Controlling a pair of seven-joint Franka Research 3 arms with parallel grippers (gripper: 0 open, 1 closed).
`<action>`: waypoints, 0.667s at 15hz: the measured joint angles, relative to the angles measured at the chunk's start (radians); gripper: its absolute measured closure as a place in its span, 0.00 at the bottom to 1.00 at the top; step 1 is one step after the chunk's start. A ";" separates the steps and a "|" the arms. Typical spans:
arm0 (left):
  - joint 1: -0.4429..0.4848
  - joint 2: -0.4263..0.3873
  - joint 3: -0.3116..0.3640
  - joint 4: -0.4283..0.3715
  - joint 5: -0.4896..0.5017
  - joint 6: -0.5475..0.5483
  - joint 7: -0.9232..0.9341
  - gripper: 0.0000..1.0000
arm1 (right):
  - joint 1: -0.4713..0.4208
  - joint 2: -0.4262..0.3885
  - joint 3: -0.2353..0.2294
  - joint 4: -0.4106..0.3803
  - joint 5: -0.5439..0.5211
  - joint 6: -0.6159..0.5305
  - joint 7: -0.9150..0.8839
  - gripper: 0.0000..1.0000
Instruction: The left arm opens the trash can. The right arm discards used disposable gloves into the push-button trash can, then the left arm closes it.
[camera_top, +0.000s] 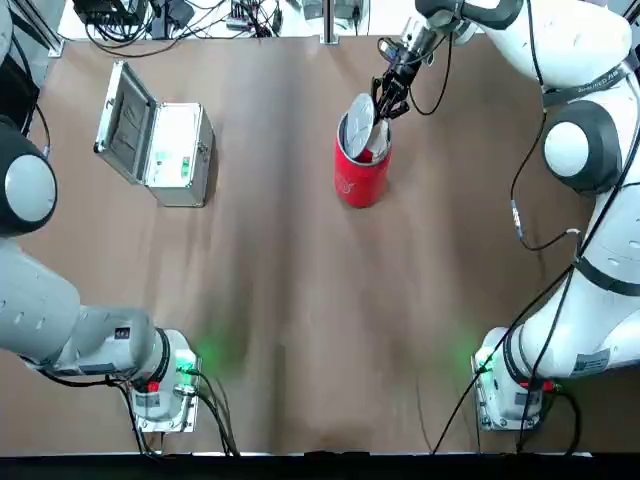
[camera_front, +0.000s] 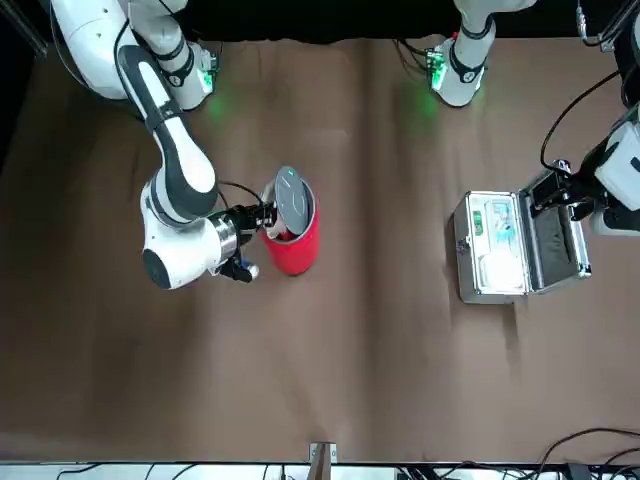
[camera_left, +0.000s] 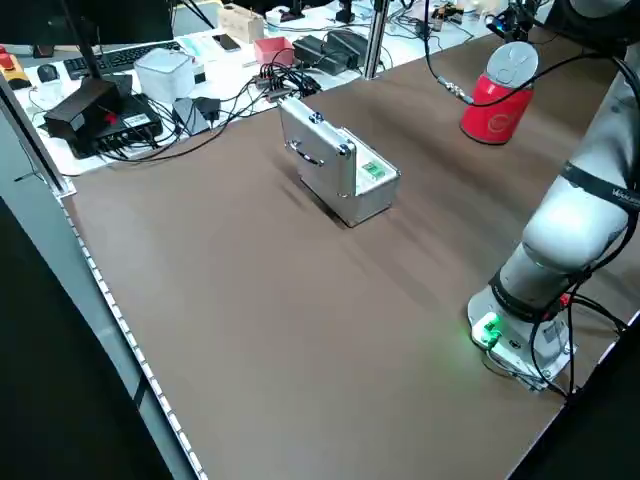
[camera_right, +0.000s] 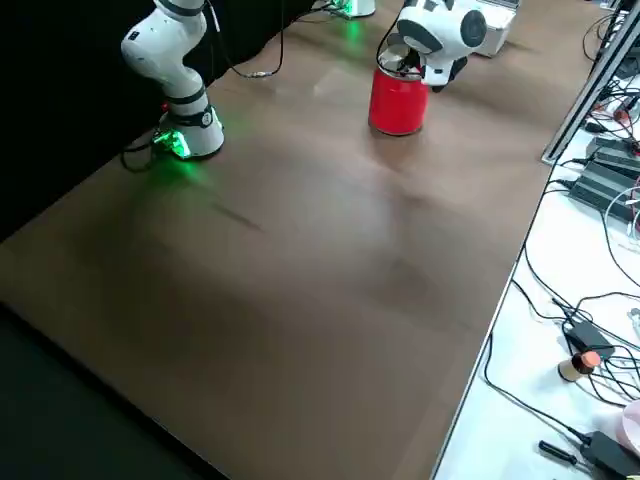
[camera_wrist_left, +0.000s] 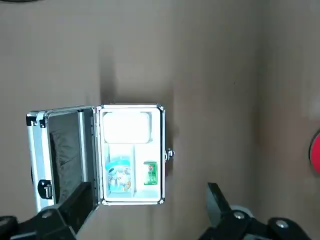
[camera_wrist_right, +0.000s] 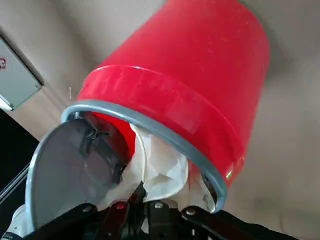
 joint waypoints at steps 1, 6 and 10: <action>0.000 0.000 0.000 0.000 0.000 0.000 0.000 0.00 | 0.000 0.000 0.000 0.000 0.001 0.000 0.000 0.94; -0.001 0.000 0.000 0.000 0.000 0.000 0.001 0.00 | 0.000 0.000 0.000 0.005 0.003 -0.001 0.000 0.52; -0.001 0.000 0.000 0.000 0.000 0.000 0.001 0.00 | -0.001 0.000 0.000 0.008 0.003 -0.002 0.000 0.49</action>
